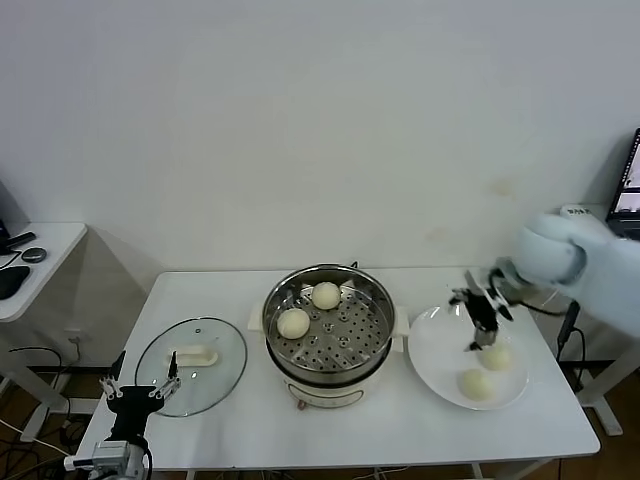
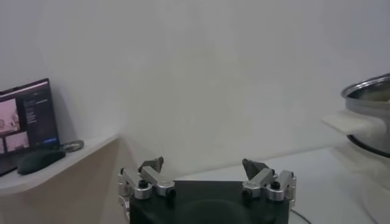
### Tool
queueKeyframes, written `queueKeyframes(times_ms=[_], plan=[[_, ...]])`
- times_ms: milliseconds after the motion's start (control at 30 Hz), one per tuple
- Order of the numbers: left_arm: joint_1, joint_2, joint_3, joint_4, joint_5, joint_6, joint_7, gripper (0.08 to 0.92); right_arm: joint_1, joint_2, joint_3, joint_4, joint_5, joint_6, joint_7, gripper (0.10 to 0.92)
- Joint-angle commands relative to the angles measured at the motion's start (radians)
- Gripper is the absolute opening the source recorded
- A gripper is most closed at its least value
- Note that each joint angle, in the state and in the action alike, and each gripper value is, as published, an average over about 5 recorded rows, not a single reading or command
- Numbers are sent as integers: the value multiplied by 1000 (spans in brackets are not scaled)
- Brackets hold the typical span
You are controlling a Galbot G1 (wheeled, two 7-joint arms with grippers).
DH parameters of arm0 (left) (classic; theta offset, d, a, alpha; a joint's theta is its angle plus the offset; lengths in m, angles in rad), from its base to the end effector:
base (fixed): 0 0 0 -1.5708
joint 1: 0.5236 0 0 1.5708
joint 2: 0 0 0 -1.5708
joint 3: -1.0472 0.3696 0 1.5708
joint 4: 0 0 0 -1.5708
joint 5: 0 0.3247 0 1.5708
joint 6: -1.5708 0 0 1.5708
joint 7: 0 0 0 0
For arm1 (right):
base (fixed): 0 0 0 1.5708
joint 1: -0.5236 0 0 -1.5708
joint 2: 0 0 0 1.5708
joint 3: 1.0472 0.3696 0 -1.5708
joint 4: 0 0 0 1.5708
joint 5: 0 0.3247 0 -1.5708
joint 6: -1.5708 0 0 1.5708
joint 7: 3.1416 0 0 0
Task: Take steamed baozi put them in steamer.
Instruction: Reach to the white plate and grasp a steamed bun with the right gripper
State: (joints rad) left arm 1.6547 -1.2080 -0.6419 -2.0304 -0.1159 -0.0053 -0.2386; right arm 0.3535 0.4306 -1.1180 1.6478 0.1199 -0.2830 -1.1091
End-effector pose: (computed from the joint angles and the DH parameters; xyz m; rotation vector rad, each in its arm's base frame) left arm 0.1238 0.1122 -0.3281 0.2436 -3.0123 -0.4087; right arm 0.4271 -0.1784 -0.0966 1.3714 -1.3650 1.4021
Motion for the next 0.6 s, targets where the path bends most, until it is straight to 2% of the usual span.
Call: queueKeyframes(times_ms=[33, 300, 600], plan=[[10, -11, -4, -10, 8, -1, -2, 823, -590, -162, 471, -21, -205, 109, 17, 823], [28, -21, -23, -15, 8, -5, -6, 823, -611, -48, 472, -82, -257, 107, 31, 823], [33, -23, -30, -11, 8, -8, -9, 823, -594, 8, 440, -140, -276, 103, 24, 823]])
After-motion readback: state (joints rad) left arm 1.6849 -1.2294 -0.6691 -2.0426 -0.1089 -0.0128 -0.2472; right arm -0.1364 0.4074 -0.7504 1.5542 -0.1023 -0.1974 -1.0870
